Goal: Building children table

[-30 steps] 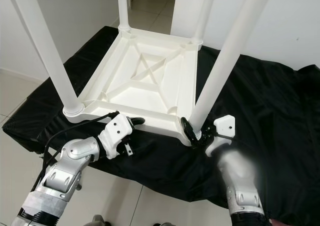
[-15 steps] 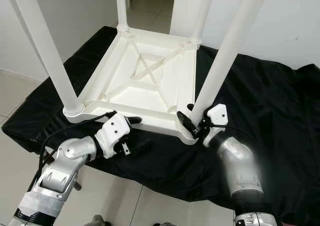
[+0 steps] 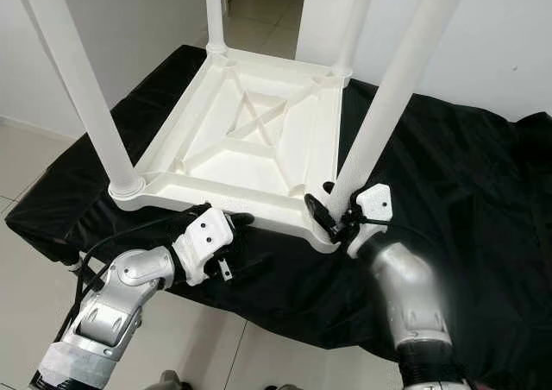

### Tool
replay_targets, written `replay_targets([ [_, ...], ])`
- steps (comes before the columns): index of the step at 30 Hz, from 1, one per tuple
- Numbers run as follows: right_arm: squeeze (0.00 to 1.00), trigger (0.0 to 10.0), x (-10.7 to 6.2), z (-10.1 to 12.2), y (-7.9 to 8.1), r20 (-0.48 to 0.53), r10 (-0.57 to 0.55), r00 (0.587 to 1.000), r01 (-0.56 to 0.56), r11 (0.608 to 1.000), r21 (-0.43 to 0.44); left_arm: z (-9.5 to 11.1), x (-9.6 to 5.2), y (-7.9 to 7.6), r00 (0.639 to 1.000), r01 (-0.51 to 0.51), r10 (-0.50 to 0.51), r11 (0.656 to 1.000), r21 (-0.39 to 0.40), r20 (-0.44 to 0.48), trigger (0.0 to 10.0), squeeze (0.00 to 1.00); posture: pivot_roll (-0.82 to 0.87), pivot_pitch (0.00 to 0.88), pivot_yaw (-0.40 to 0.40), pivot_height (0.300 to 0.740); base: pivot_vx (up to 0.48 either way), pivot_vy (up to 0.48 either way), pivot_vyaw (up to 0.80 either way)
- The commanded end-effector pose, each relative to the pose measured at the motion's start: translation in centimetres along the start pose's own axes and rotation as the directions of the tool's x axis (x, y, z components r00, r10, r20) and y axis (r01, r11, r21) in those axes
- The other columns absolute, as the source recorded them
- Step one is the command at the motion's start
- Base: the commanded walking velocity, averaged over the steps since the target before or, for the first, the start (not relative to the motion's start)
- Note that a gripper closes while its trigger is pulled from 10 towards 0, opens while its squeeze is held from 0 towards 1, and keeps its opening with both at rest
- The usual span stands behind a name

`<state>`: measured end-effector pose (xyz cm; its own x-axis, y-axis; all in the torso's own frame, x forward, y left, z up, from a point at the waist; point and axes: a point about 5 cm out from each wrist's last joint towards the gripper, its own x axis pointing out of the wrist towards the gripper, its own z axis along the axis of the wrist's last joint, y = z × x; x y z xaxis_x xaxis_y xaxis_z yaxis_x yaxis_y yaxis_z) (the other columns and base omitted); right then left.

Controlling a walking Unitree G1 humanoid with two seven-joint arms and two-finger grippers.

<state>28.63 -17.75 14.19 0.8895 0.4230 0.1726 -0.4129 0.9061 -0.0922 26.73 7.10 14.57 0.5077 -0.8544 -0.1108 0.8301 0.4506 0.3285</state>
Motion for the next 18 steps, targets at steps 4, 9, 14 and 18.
replay_targets([
  [4, 0.0, 10.0, -0.5, -1.7, 1.0, -0.12, -0.225, 0.967, 0.23, 0.973, 0.035, -0.1, -0.1, 0.9, 0.992, -0.129, 0.129, 0.992, 0.017, -0.013, 10.0, 0.0, 0.04, 0.1, -0.059, 0.74, 0.0, 0.0, 0.0],
  [9, 0.0, 10.0, -0.6, -2.1, 2.4, -0.143, -0.386, 0.912, 0.395, 0.917, 0.045, -0.1, -0.1, 0.9, 0.991, -0.134, 0.134, 0.991, 0.017, -0.014, 10.0, 0.0, 0.04, 0.097, -0.065, 0.74, 0.0, 0.0, 0.0],
  [14, 0.0, 10.0, -0.4, -2.2, 2.9, -0.164, -0.515, 0.842, 0.53, 0.845, 0.069, -0.2, -0.1, 0.9, 0.99, -0.14, 0.14, 0.99, 0.022, -0.015, 10.0, 0.0, 0.05, 0.092, -0.075, 0.74, 0.0, 0.0, 0.0],
  [18, 0.0, 10.0, 0.1, -1.9, 3.5, -0.17, -0.572, 0.802, 0.591, 0.801, 0.095, -0.2, -0.1, 1.0, 0.989, -0.15, 0.15, 0.988, 0.023, -0.015, 10.0, 0.0, 0.05, 0.092, -0.075, 0.74, 0.0, 0.0, 0.0],
])
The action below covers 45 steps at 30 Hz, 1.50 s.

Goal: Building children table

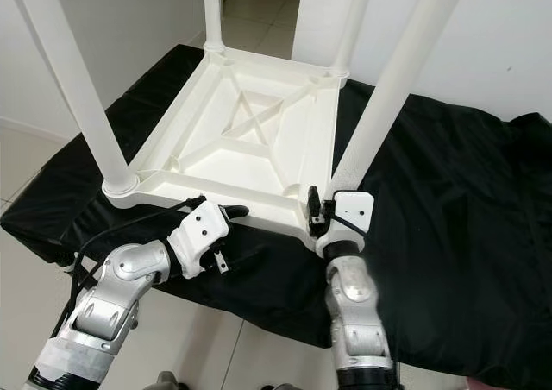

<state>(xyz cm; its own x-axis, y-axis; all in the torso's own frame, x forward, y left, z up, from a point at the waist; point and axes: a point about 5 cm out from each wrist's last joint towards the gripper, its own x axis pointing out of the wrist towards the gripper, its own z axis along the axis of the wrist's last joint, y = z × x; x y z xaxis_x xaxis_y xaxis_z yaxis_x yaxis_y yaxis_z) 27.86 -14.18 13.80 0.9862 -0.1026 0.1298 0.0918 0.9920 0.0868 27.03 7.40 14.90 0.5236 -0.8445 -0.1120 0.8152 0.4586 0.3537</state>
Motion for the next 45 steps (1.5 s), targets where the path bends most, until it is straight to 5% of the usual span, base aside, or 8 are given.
replay_targets([
  [1, 0.0, 10.0, -0.4, -1.7, -0.5, -0.098, -0.087, 0.991, 0.09, 0.996, 0.024, -0.4, 0.0, 0.5, 0.991, -0.133, 0.133, 0.991, -0.003, -0.011, 10.0, 0.0, 0.05, 0.092, -0.075, 0.74, 0.0, 0.0, 0.0],
  [9, 0.0, 10.0, -0.4, -1.2, 0.7, -0.075, -0.033, 0.997, 0.035, 0.999, 0.029, -0.4, 0.1, 0.6, 0.99, -0.142, 0.142, 0.99, -0.002, -0.011, 10.0, 0.0, 0.06, 0.085, -0.086, 0.74, 0.0, 0.0, 0.0],
  [10, 0.13, 10.0, -0.4, -1.0, 0.7, -0.065, -0.015, 0.998, 0.018, 0.999, 0.038, -0.4, 0.1, 0.6, 0.99, -0.143, 0.143, 0.99, -0.003, -0.01, 10.0, 0.0, 0.06, 0.085, -0.087, 0.74, 0.0, 0.0, 0.0],
  [11, 1.0, 10.0, -0.4, -0.6, 0.9, -0.041, 0.013, 0.999, -0.011, 0.998, 0.061, -0.4, 0.1, 0.6, 0.989, -0.144, 0.144, 0.99, -0.002, -0.01, 10.0, 0.0, 0.06, 0.085, -0.088, 0.74, 0.0, 0.0, 0.0],
  [26, 1.0, 10.0, -0.7, 0.3, 0.1, 0.019, 0.11, 0.994, -0.111, 0.993, 0.052, -0.4, 0.0, 0.6, 0.99, -0.139, 0.139, 0.99, -0.009, -0.004, 10.0, 0.0, 0.05, 0.085, -0.086, 0.74, 0.0, 0.0, 0.0],
  [27, 0.0, 10.0, -1.0, 0.3, -0.3, 0.031, 0.169, 0.985, -0.17, 0.984, 0.054, -0.4, -0.1, 0.6, 0.991, -0.137, 0.137, 0.991, -0.007, -0.003, 10.0, 0.0, 0.05, 0.088, -0.079, 0.74, 0.0, 0.0, 0.0],
  [33, 0.0, 10.0, -1.6, 0.4, -1.1, 0.046, 0.255, 0.966, -0.257, 0.965, 0.047, -0.4, -0.3, 0.8, 0.991, -0.132, 0.132, 0.991, -0.005, -0.004, 10.0, 0.0, 0.05, 0.09, -0.073, 0.74, 0.0, 0.0, 0.0],
  [45, 0.0, 10.0, 0.1, 0.5, -4.9, -0.023, 0.566, 0.824, -0.564, 0.816, -0.128, -0.3, -0.7, 1.7, 0.996, -0.086, 0.086, 0.996, 0.01, 0.011, 10.0, 0.0, 0.03, 0.084, -0.049, 0.74, 0.0, 0.0, 0.0],
])
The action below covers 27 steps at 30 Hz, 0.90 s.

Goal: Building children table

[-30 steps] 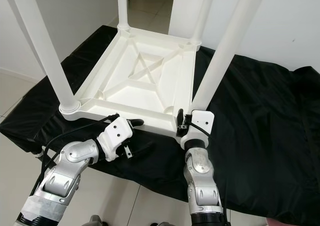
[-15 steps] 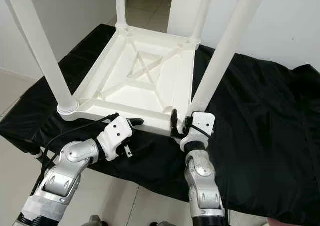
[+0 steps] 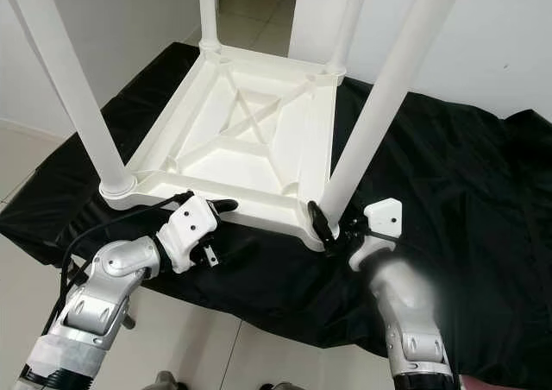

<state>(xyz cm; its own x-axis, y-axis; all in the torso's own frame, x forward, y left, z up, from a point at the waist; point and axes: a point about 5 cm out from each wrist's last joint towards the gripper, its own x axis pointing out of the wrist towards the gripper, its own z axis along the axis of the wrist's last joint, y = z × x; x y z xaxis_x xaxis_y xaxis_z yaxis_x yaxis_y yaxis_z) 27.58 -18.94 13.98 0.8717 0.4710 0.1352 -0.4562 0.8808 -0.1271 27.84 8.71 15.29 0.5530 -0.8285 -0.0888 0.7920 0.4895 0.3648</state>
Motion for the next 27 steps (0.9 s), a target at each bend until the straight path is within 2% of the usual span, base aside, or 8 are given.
replay_targets([
  [1, 0.0, 10.0, 0.3, -0.2, -0.3, -0.021, 0.054, 0.998, -0.054, 0.998, -0.023, -0.1, 0.1, 0.4, 0.999, -0.046, 0.046, 0.999, 0.005, 0.002, 10.0, 0.0, 0.03, 0.082, -0.048, 0.74, 0.0, 0.0, 0.0],
  [7, 0.0, 10.0, 1.7, -0.7, -0.5, -0.06, 0.17, 0.984, -0.172, 0.984, -0.036, 0.0, 0.2, 0.6, 0.999, -0.045, 0.045, 0.999, 0.008, 0.006, 10.0, 0.0, 0.04, 0.077, -0.049, 0.74, 0.0, 0.0, 0.0],
  [8, 0.0, 4.0, 2.2, -0.8, -0.4, -0.059, 0.19, 0.98, -0.192, 0.981, -0.023, 0.0, 0.2, 0.6, 0.999, -0.044, 0.044, 0.999, 0.008, 0.007, 10.0, 0.0, 0.04, 0.076, -0.05, 0.74, 0.0, 0.0, 0.0],
  [9, 0.0, 1.8, 2.5, -0.9, -0.4, -0.056, 0.208, 0.977, -0.209, 0.978, -0.013, 0.1, 0.2, 0.6, 0.999, -0.044, 0.044, 0.999, 0.004, 0.01, 10.0, 0.0, 0.04, 0.076, -0.051, 0.74, 0.0, 0.0, 0.0],
  [10, 0.0, 1.8, 2.5, -0.9, -0.4, -0.056, 0.208, 0.977, -0.209, 0.978, -0.013, 0.1, 0.2, 0.6, 0.999, -0.044, 0.044, 0.999, 0.004, 0.01, 10.0, 0.0, 0.04, 0.076, -0.051, 0.74, 0.0, 0.0, 0.0],
  [11, 0.0, 0.0, 2.6, -1.0, -0.4, -0.053, 0.22, 0.974, -0.221, 0.975, -0.008, 0.1, 0.2, 0.6, 0.999, -0.044, 0.044, 0.999, 0.003, 0.012, 10.0, 0.0, 0.05, 0.076, -0.053, 0.74, 0.0, 0.0, 0.0],
  [19, 0.0, 0.0, 2.2, -1.3, -0.6, -0.039, 0.221, 0.974, -0.22, 0.975, 0.027, 0.0, 0.1, 0.6, 0.999, -0.05, 0.05, 0.999, 0.0, 0.013, 10.0, 0.0, 0.05, 0.078, -0.053, 0.74, 0.0, 0.0, 0.0],
  [27, 0.0, 0.0, 2.1, -1.5, -0.9, -0.025, 0.207, 0.978, -0.207, 0.978, 0.02, 0.0, 0.1, 0.5, 0.999, -0.048, 0.048, 0.999, -0.001, 0.015, 10.0, 0.0, 0.05, 0.08, -0.052, 0.74, 0.0, 0.0, 0.0],
])
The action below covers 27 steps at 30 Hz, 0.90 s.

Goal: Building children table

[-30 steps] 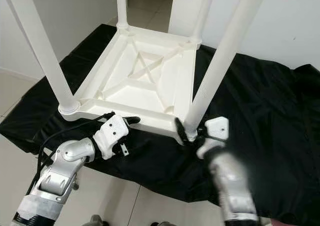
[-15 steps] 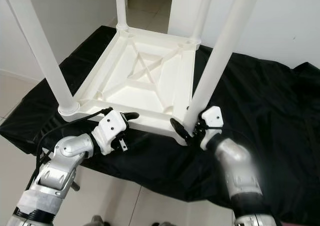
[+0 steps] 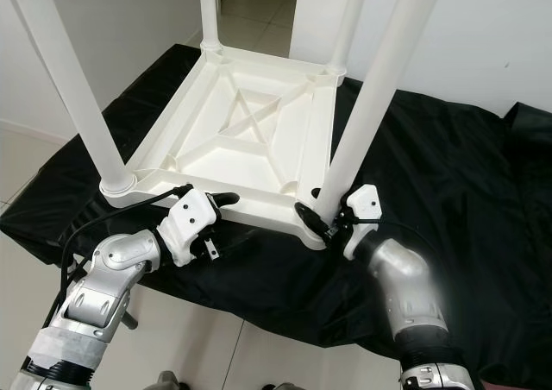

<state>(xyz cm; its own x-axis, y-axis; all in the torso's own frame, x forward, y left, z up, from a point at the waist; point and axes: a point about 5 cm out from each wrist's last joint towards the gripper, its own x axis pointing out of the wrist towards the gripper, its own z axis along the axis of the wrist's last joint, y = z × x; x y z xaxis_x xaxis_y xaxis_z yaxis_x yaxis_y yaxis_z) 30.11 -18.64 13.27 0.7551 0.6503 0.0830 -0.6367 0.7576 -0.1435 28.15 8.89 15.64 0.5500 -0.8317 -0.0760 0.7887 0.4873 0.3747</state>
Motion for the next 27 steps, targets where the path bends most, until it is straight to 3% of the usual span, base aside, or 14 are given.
replay_targets([
  [1, 0.0, 10.0, -0.2, -0.1, 0.0, 0.006, -0.061, 0.998, 0.061, 0.998, 0.012, -0.3, 0.2, 0.0, 0.999, -0.044, 0.044, 0.999, -0.012, 0.0, 10.0, 0.0, 0.03, 0.082, -0.045, 0.74, 0.0, 0.0, 0.0],
  [8, 0.0, 10.0, 0.0, 0.9, 1.0, 0.061, -0.211, 0.976, 0.21, 0.977, 0.022, -0.1, 0.6, -0.2, 1.0, -0.028, 0.028, 0.999, -0.018, 0.014, 10.0, 0.0, 0.02, 0.084, -0.037, 0.74, 0.0, 0.0, 0.0],
  [12, 0.0, 10.0, 0.0, 1.1, 1.3, 0.043, -0.332, 0.942, 0.333, 0.943, -0.006, -0.1, 0.7, -0.3, 0.999, -0.028, 0.028, 0.999, -0.02, 0.017, 10.0, 0.0, 0.02, 0.087, -0.035, 0.74, 0.0, 0.0, 0.0],
  [20, 0.0, 10.0, 0.1, 1.0, 2.2, 0.02, -0.403, 0.915, 0.403, 0.915, 0.002, -0.1, 0.7, -0.2, 0.999, -0.031, 0.031, 0.999, -0.022, 0.016, 10.0, 0.0, 0.01, 0.09, -0.028, 0.74, 0.0, 0.0, 0.0],
  [25, 0.0, 10.0, 0.3, 1.0, 3.5, 0.002, -0.48, 0.877, 0.48, 0.876, 0.042, -0.1, 0.8, -0.2, 0.999, -0.03, 0.03, 0.999, -0.02, 0.018, 10.0, 0.0, 0.01, 0.091, -0.024, 0.74, 0.0, 0.0, 0.0],
  [27, 0.0, 10.0, 0.5, 0.8, 4.4, -0.021, -0.574, 0.819, 0.574, 0.816, 0.072, 0.1, 0.9, 0.0, 0.999, -0.039, 0.04, 0.999, -0.024, 0.027, 10.0, 0.0, 0.01, 0.09, -0.022, 0.74, 0.0, 0.0, 0.0],
])
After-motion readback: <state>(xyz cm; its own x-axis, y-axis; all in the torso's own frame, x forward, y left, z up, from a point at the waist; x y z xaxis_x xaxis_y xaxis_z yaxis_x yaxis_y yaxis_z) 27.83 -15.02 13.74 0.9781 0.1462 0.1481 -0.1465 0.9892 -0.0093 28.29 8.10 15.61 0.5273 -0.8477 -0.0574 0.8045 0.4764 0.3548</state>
